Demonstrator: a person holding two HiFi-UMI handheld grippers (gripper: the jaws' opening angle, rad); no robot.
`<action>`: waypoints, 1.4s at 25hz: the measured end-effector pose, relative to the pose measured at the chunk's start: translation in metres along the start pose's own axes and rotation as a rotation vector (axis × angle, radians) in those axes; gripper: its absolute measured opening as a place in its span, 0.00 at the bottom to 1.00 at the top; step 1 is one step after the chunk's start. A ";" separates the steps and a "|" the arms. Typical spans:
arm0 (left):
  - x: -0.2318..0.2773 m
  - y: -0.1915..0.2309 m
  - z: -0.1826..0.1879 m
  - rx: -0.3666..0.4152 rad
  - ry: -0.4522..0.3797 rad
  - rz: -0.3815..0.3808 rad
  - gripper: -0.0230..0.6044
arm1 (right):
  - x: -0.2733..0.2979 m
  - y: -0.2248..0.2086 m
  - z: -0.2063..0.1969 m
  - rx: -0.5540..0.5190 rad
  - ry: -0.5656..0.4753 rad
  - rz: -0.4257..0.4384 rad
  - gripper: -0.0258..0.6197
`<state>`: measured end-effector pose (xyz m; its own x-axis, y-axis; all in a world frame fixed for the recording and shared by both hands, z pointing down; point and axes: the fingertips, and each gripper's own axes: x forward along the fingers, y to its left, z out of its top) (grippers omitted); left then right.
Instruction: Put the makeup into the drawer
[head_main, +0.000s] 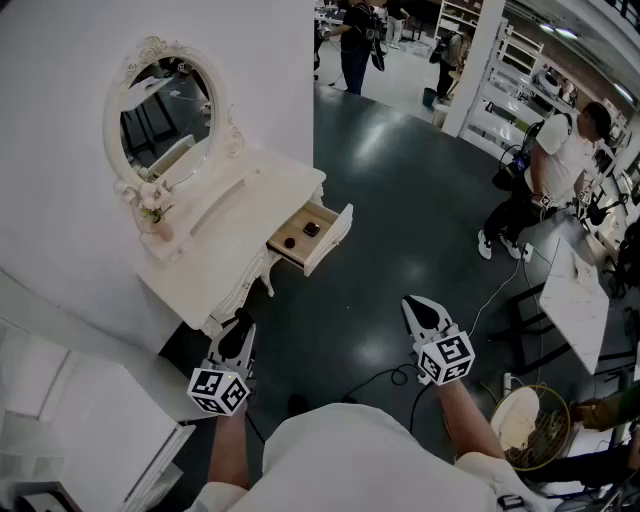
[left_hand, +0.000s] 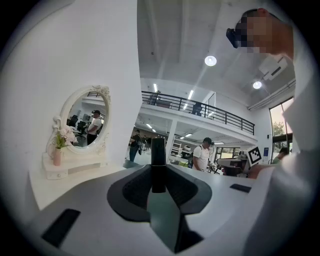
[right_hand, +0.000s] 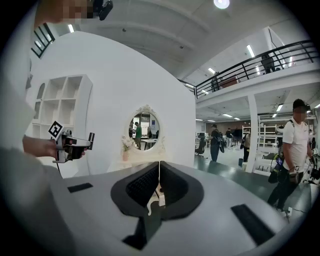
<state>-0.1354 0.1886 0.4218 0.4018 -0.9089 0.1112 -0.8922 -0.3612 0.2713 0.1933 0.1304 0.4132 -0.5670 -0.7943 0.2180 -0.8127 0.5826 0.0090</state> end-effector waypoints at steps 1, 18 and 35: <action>0.000 0.001 0.000 0.001 0.000 0.000 0.19 | 0.001 0.000 0.000 0.000 0.000 -0.002 0.09; 0.017 0.026 0.005 0.003 0.020 -0.047 0.19 | 0.025 0.002 0.002 0.039 0.007 -0.048 0.09; 0.011 0.074 0.008 0.011 0.067 -0.141 0.19 | 0.052 0.061 -0.007 0.031 0.057 -0.083 0.09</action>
<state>-0.1986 0.1506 0.4352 0.5360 -0.8331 0.1367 -0.8279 -0.4871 0.2779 0.1151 0.1257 0.4318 -0.4895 -0.8283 0.2728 -0.8610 0.5086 -0.0005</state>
